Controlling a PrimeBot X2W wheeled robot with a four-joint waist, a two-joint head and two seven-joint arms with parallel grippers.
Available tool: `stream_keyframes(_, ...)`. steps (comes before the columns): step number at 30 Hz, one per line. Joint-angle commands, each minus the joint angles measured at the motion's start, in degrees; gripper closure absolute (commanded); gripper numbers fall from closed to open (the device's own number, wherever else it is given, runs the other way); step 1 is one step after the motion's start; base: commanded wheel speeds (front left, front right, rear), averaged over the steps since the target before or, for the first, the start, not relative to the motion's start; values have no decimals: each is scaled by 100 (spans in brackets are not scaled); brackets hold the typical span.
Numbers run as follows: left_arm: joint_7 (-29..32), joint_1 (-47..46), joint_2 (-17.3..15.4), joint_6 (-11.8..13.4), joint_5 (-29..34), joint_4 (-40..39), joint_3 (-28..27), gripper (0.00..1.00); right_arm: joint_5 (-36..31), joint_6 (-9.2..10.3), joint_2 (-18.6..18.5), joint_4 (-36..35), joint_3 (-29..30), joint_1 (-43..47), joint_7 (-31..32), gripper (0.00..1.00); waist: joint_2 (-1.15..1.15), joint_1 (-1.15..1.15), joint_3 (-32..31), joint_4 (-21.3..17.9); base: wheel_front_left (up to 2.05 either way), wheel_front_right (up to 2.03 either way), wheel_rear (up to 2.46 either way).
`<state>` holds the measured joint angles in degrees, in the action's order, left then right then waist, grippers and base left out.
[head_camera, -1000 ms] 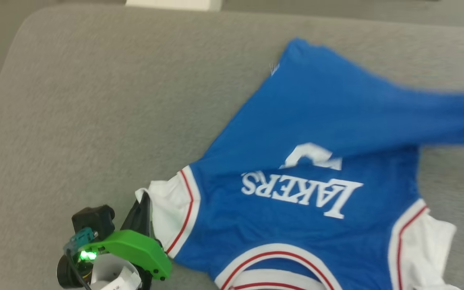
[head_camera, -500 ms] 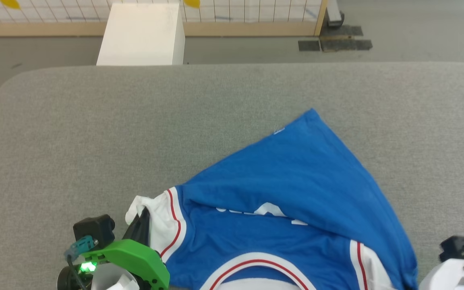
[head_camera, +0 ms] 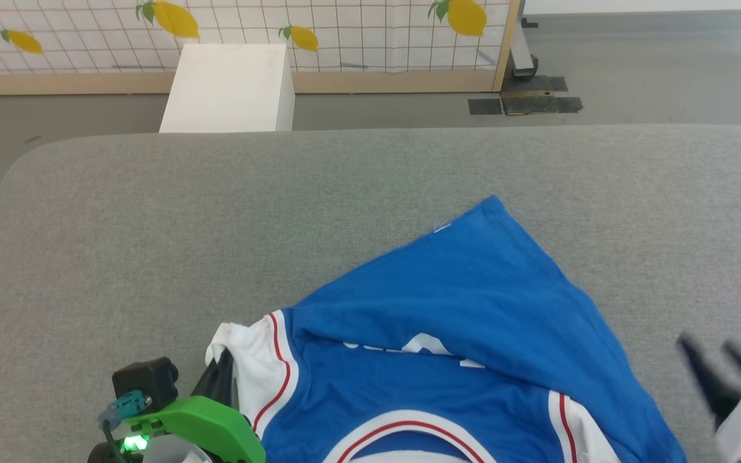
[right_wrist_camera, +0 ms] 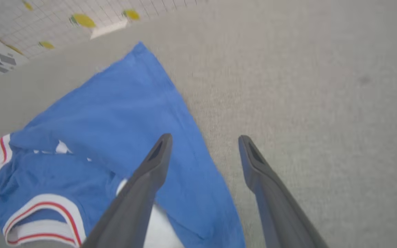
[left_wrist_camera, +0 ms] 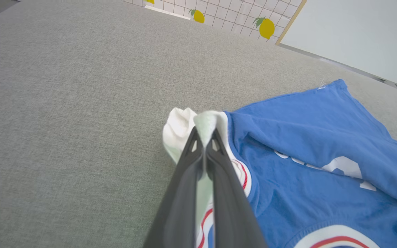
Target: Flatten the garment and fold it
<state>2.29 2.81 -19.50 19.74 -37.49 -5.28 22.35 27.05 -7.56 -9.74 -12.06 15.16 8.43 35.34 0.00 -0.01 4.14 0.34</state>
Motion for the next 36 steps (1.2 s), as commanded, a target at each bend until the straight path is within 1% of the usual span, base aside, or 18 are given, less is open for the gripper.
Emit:
stream_keyframes(1,7,62,-47,25,-22,-36,-28,100,53,8,-82,-143,18,-202,-340,0,0,1,-26,-21,0,0,0)
stream_keyframes(4,15,53,-67,40,-11,-86,-29,100,59,8,-254,-291,-93,-486,-1016,0,0,1,4,-15,0,0,0)
stream_keyframes(7,28,-17,-68,56,24,-144,-8,100,-9,8,-382,-280,-251,-827,-1433,0,0,1,124,41,0,0,0)
stream_keyframes(10,38,-128,-70,54,59,-219,10,100,-140,8,-414,-112,-414,-1305,-1516,0,0,1,336,136,0,0,0)
stream_keyframes(13,45,-290,-43,38,102,-292,50,100,-329,8,-412,150,-569,-1879,-1348,0,0,1,620,292,0,0,0)
stream_keyframes(14,39,-357,-22,35,121,-319,67,100,-376,8,-388,286,-633,-2129,-1245,0,0,1,731,356,0,0,0)
stream_keyframes(16,35,-488,22,22,164,-363,119,100,-582,8,-501,495,-842,-2584,-1065,0,0,1,963,511,0,0,0)
stream_keyframes(17,24,-543,44,21,182,-369,134,100,-619,8,-492,625,-904,-2793,-987,0,0,1,1047,573,0,0,0)
stream_keyframes(23,-35,-851,231,-42,224,-343,265,100,-975,8,-678,1618,-1365,-4031,-172,0,0,1,1634,1062,0,0,0)
stream_keyframes(26,-85,-978,321,-101,220,-275,322,100,-1248,8,-933,2098,-1711,-4516,349,0,0,1,1868,1279,0,0,0)
stream_keyframes(29,-154,-1057,413,-154,209,-194,378,100,-1420,8,-1172,2522,-2120,-4885,972,0,0,1,2038,1437,0,0,0)
stream_keyframes(31,-196,-1092,467,-181,201,-133,408,100,-1397,8,-1269,2725,-2346,-5058,1329,0,0,1,2101,1503,0,0,0)
stream_keyframes(36,-259,-1153,544,-222,181,-3,448,100,-1293,8,-1492,2997,-2920,-5265,2051,0,0,1,2181,1576,0,0,0)
